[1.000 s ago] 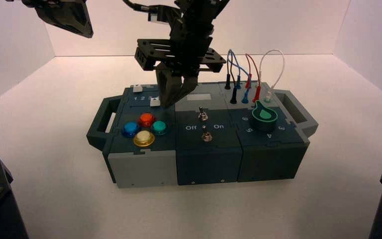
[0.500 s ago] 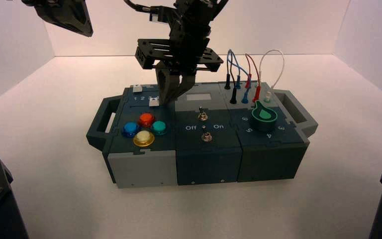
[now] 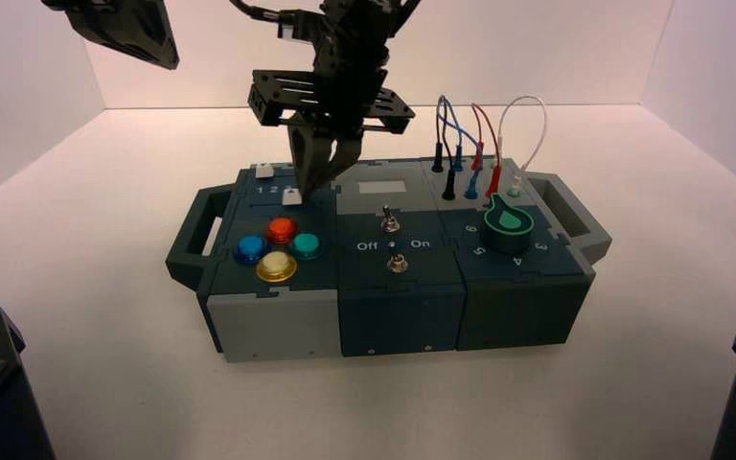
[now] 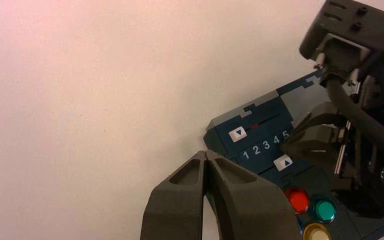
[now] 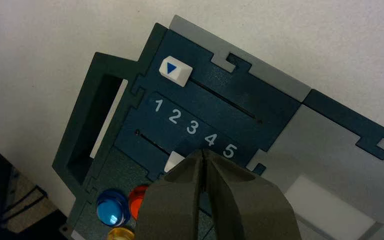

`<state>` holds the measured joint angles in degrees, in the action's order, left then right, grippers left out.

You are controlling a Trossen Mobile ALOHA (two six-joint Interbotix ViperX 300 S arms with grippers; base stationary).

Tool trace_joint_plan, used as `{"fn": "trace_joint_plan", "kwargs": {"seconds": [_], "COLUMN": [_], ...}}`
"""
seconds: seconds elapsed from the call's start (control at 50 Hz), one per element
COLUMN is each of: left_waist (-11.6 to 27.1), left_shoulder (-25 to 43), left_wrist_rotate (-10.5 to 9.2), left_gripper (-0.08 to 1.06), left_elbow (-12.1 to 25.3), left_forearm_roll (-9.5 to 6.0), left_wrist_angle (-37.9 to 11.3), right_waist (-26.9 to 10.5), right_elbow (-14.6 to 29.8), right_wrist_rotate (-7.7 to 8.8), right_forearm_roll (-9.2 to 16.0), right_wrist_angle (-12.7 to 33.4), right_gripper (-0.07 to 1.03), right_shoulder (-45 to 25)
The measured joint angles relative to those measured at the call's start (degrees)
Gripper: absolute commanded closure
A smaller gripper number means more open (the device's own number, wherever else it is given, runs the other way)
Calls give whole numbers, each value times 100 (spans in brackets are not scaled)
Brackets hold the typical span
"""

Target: Move the bottom slider to position 1.

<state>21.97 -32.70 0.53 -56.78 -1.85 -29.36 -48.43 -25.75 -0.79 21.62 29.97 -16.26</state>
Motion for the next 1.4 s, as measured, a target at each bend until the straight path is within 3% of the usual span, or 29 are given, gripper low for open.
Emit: {"fn": "trace_joint_plan", "kwargs": {"seconds": [0.68, 1.4], "left_waist": [-9, -35], "left_shoulder": [0, 0], "left_wrist_rotate": [0, 9], "left_gripper": [101, 101], "left_elbow": [0, 0], "left_forearm_roll": [0, 9], "left_wrist_angle": [-18, -35], "right_waist": [-141, -290], "right_elbow": [0, 290], "right_wrist_rotate": [9, 9], "right_forearm_roll": [229, 483], "right_wrist_angle": [149, 149], "right_gripper": [99, 99], "right_shoulder": [-35, -246]}}
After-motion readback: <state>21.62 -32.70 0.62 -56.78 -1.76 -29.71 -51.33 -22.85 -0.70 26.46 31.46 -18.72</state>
